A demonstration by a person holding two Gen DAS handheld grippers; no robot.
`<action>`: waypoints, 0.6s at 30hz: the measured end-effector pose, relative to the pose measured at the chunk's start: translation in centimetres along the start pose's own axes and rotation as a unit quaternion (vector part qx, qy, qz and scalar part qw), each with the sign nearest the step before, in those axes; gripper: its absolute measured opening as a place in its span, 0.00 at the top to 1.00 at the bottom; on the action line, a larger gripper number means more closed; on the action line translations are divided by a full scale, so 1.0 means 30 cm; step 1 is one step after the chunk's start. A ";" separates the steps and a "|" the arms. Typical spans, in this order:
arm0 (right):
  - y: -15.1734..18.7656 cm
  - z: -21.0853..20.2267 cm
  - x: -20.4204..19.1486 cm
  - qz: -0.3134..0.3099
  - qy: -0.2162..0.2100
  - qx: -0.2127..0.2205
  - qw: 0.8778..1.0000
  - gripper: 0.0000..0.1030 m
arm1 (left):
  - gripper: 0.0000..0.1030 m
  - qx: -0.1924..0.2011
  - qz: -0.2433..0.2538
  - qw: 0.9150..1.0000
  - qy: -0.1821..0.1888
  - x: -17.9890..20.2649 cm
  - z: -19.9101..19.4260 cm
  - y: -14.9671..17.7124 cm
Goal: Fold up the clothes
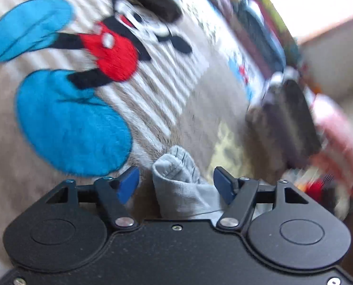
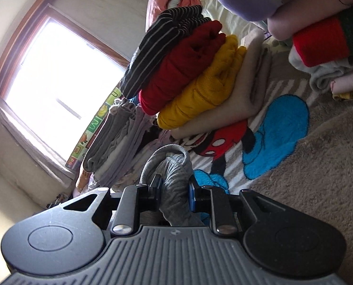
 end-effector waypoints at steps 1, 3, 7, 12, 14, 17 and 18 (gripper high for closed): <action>0.000 0.005 0.000 -0.001 0.001 -0.002 1.000 0.77 | 0.49 -0.014 0.024 1.000 -0.009 0.013 0.017 -0.007; 0.003 0.011 0.001 -0.002 0.001 -0.005 1.000 0.77 | 0.71 -0.028 0.071 0.997 -0.022 0.035 0.033 -0.003; 0.010 0.018 -0.008 -0.005 -0.004 -0.012 1.000 0.77 | 0.94 -0.012 0.106 0.994 -0.011 0.047 0.007 -0.002; 0.016 -0.008 -0.025 -0.003 -0.017 -0.018 1.000 0.77 | 0.94 0.093 0.119 0.988 0.018 0.031 -0.192 0.001; 0.025 -0.026 -0.034 0.004 -0.028 -0.026 0.999 0.77 | 0.94 0.127 0.115 0.985 0.022 0.005 -0.271 0.005; 0.051 -0.061 -0.053 0.019 -0.047 -0.042 0.998 0.77 | 0.95 0.161 0.098 0.982 0.026 -0.063 -0.373 0.005; 0.061 -0.075 -0.058 0.029 -0.054 -0.048 0.997 0.77 | 0.96 0.171 0.092 0.981 0.026 -0.086 -0.405 0.001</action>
Point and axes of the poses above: each gripper's, at about its wrist camera, not at the fingertips, and z roughly the way its jaws point, x to its right, y to its underside, the point moved 9 cm from there along z, roughly the way its jaws point, and after that the axes turned 14 degrees about z, right-handed, at the moved point
